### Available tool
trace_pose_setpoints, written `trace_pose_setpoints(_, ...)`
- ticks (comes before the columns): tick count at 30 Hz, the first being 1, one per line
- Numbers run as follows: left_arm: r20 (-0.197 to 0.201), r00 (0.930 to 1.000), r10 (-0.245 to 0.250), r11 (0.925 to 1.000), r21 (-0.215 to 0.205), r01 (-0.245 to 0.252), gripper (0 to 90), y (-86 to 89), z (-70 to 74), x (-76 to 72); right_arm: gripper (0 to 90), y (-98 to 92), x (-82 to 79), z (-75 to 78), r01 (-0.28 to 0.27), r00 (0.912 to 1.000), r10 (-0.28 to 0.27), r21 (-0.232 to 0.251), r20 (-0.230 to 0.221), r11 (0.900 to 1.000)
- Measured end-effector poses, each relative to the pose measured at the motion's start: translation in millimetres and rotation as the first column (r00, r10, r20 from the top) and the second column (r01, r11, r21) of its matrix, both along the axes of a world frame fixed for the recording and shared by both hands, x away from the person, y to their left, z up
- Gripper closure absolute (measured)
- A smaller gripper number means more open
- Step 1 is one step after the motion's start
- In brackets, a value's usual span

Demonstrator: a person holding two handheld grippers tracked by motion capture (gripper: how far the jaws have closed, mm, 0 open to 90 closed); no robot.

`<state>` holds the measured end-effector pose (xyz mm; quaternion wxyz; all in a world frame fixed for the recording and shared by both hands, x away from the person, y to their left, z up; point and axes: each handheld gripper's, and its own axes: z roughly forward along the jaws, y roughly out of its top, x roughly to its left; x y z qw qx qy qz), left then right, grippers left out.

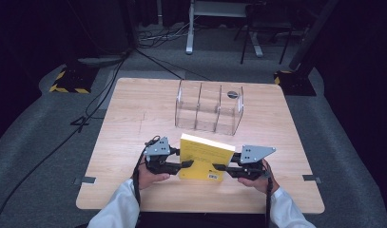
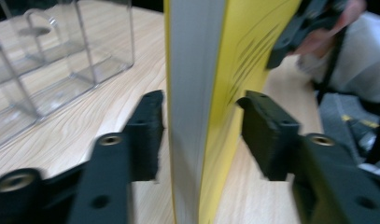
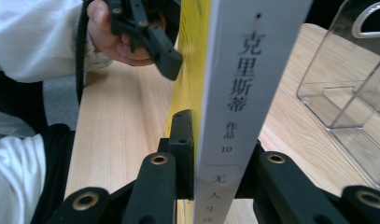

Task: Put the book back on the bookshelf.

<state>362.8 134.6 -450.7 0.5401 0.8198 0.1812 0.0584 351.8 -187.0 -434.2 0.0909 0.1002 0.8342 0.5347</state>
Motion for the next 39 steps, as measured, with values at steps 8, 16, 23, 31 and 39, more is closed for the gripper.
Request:
trace_pose_setpoints(8, 0.017, 0.99, 0.14, 0.9843, 0.106, -0.141, 21.1, 25.5, -3.9, -11.7, 76.2, -9.7, -8.9, -1.5, 0.08, 0.9968, -0.08, 0.013, 0.004, 0.997)
trace_pose_setpoints(16, 0.004, 0.9519, 0.306, 0.9201, 0.255, -0.297, 16.3, 67.1, -23.2, -25.2, 76.3, -27.8, -11.2, -1.3, 0.197, 0.9804, -0.197, 0.021, 0.011, 0.98)
trace_pose_setpoints(23, -0.015, 0.9195, 0.393, 0.8691, 0.333, -0.366, 16.2, 83.0, -42.5, -33.5, 76.5, -42.0, -9.3, 0.1, 0.304, 0.952, -0.305, 0.032, 0.025, 0.952)
trace_pose_setpoints(31, -0.022, 0.9015, 0.432, 0.8336, 0.391, -0.39, 16.0, 81.7, -52.4, -34.4, 76.5, -56.6, -6.7, 2.9, 0.387, 0.9205, -0.389, 0.045, 0.039, 0.921)
trace_pose_setpoints(39, -0.064, 0.8719, 0.486, 0.8206, 0.377, -0.429, 15.1, 85.1, -54.2, -30.4, 76.6, -69.6, -3.8, 6.7, 0.447, 0.8911, -0.45, 0.055, 0.06, 0.893)
